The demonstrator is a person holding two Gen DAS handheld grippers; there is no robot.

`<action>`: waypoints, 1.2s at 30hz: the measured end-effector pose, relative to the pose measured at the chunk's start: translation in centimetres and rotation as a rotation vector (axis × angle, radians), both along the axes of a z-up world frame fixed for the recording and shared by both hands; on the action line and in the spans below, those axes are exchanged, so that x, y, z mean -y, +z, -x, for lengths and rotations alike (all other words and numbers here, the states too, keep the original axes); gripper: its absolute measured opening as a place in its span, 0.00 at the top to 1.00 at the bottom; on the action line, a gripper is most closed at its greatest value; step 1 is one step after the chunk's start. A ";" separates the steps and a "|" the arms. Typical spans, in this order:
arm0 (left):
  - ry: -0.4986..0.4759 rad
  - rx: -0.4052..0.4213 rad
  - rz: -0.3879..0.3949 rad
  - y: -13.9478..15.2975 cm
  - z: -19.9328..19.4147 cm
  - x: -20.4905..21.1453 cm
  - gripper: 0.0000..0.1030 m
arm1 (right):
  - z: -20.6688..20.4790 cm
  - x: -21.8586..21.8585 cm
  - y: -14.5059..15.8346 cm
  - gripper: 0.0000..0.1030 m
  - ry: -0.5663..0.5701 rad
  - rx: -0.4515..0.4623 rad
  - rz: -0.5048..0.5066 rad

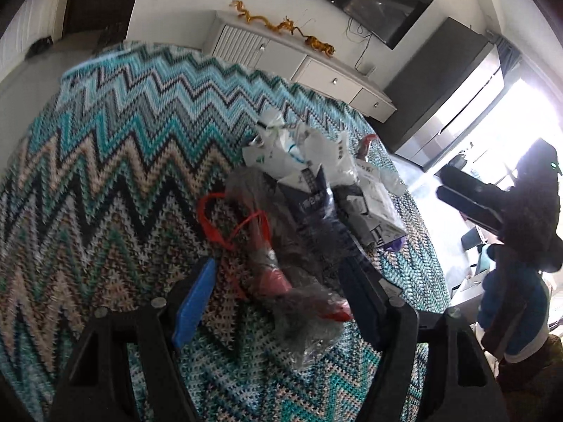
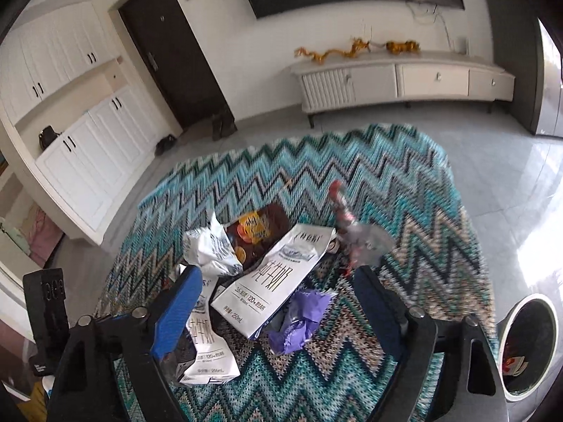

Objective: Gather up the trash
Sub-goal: 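Grasp the white milk carton with the right tool while the left tool grasps the clear plastic bag, then carry the carton and plastic bag to the bin and open both tools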

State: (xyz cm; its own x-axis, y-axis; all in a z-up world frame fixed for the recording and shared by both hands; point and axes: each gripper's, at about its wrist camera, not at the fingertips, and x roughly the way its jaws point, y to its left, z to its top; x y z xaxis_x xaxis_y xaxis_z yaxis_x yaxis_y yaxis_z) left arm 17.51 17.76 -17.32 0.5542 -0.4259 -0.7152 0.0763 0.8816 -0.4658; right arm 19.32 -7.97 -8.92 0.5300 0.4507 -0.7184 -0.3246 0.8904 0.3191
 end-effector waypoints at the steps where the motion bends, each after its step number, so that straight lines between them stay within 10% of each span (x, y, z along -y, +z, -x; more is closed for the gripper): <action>1: -0.001 -0.006 0.004 -0.4 0.1 0.0 0.32 | -0.4 -0.3 -0.5 0.20 0.003 -0.018 -0.002; 20: 0.015 -0.006 0.074 -2.6 2.3 -1.7 0.76 | -7.1 -0.4 -9.2 0.56 -0.053 -0.339 -0.244; 36: 0.031 0.080 0.096 1.2 7.0 -2.3 0.84 | -4.4 0.4 -3.9 0.64 0.014 -0.145 -0.331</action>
State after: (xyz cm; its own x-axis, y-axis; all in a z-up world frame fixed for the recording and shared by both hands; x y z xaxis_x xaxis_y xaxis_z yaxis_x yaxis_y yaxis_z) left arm 10.55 20.02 -16.11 0.6216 -0.4723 -0.6249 0.0903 0.8357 -0.5417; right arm 23.76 -8.40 -12.80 0.4251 0.6784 -0.5992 -0.2667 0.7265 0.6333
